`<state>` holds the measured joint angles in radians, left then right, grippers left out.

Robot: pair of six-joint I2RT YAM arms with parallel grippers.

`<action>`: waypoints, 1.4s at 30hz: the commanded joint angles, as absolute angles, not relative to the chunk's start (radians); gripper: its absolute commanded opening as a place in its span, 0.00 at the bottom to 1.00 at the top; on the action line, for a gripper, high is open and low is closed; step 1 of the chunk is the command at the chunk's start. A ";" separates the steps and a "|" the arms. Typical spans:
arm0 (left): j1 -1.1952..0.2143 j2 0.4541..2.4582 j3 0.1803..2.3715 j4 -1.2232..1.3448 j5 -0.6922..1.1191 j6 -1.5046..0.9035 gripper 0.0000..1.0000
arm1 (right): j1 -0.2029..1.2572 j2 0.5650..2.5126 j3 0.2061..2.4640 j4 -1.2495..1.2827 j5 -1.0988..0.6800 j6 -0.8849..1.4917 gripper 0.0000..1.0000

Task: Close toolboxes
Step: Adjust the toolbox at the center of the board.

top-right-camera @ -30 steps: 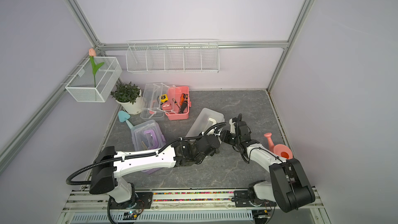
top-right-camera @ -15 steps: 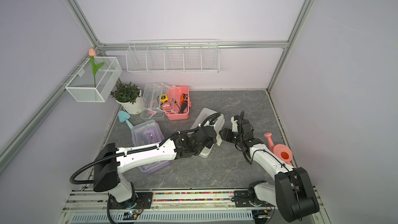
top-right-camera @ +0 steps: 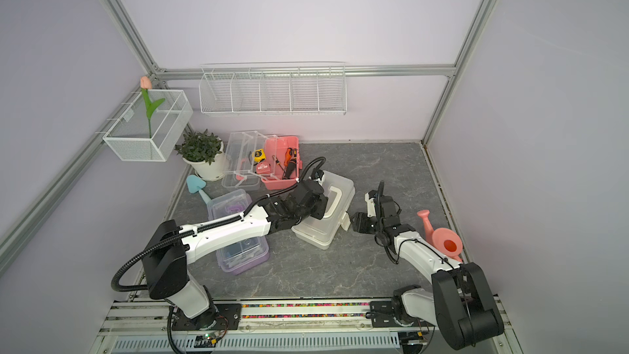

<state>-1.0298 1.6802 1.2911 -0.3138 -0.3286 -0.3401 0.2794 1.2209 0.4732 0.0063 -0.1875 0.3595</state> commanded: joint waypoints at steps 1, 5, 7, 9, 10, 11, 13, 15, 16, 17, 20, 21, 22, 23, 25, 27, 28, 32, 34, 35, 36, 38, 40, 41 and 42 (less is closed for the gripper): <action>-1.007 1.705 1.311 -0.297 -0.259 -0.378 0.53 | 0.301 1.186 0.419 0.142 -0.205 0.242 0.62; -0.960 1.736 1.320 -0.290 -0.206 -0.401 0.53 | 0.326 1.160 0.337 0.304 -0.242 0.166 0.71; -0.941 1.746 1.323 -0.289 -0.193 -0.406 0.54 | 0.331 1.167 0.316 0.350 -0.256 0.154 0.81; -0.928 1.754 1.327 -0.290 -0.178 -0.405 0.54 | 0.332 1.195 0.328 0.346 -0.254 0.155 0.84; -0.921 1.759 1.330 -0.290 -0.173 -0.401 0.54 | 0.332 1.216 0.335 0.346 -0.257 0.150 0.85; -0.919 1.766 1.335 -0.295 -0.170 -0.396 0.54 | 0.334 1.236 0.339 0.359 -0.262 0.147 0.86; -0.917 1.778 1.344 -0.307 -0.169 -0.387 0.55 | 0.336 1.263 0.349 0.379 -0.278 0.140 0.86; -0.915 1.788 1.341 -0.305 -0.166 -0.382 0.54 | 0.344 1.283 0.360 0.388 -0.280 0.131 0.86; -0.914 1.795 1.340 -0.308 -0.162 -0.380 0.55 | 0.349 1.292 0.367 0.385 -0.282 0.120 0.85; -0.914 1.803 1.342 -0.310 -0.161 -0.379 0.55 | 0.355 1.301 0.380 0.369 -0.280 0.107 0.85; -0.906 1.819 1.344 -0.310 -0.162 -0.375 0.55 | 0.374 1.320 0.396 0.359 -0.287 0.085 0.85; -0.901 1.822 1.347 -0.309 -0.157 -0.374 0.55 | 0.379 1.324 0.397 0.363 -0.287 0.084 0.85; -0.893 1.827 1.351 -0.310 -0.153 -0.370 0.56 | 0.387 1.330 0.401 0.370 -0.293 0.084 0.85; -0.886 1.828 1.355 -0.309 -0.151 -0.365 0.56 | 0.395 1.333 0.404 0.379 -0.302 0.085 0.84; -0.866 1.830 1.365 -0.309 -0.147 -0.355 0.57 | 0.417 1.341 0.415 0.380 -0.299 0.089 0.84; -0.844 1.830 1.378 -0.311 -0.146 -0.338 0.60 | 0.435 1.349 0.424 0.379 -0.287 0.091 0.84; -0.831 1.830 1.390 -0.315 -0.144 -0.327 0.62 | 0.446 1.353 0.427 0.383 -0.281 0.094 0.84; -0.782 1.846 1.448 -0.325 -0.123 -0.294 0.67 | 0.497 1.394 0.451 0.419 -0.275 0.104 0.84; -0.765 1.859 1.478 -0.332 -0.109 -0.282 0.68 | 0.530 1.423 0.473 0.426 -0.264 0.097 0.84; -0.759 1.864 1.491 -0.338 -0.103 -0.277 0.68 | 0.548 1.439 0.483 0.432 -0.259 0.092 0.84; -0.757 1.869 1.503 -0.346 -0.101 -0.273 0.68 | 0.561 1.450 0.491 0.438 -0.255 0.090 0.84; -0.755 1.873 1.516 -0.363 -0.101 -0.263 0.68 | 0.582 1.470 0.507 0.439 -0.249 0.082 0.84; -0.755 1.867 1.509 -0.373 -0.100 -0.260 0.68 | 0.598 1.470 0.507 0.429 -0.218 0.071 0.84; -0.755 1.861 1.500 -0.378 -0.099 -0.260 0.68 | 0.605 1.465 0.502 0.420 -0.195 0.064 0.84; -0.755 1.854 1.489 -0.380 -0.100 -0.262 0.68 | 0.611 1.458 0.498 0.410 -0.174 0.054 0.84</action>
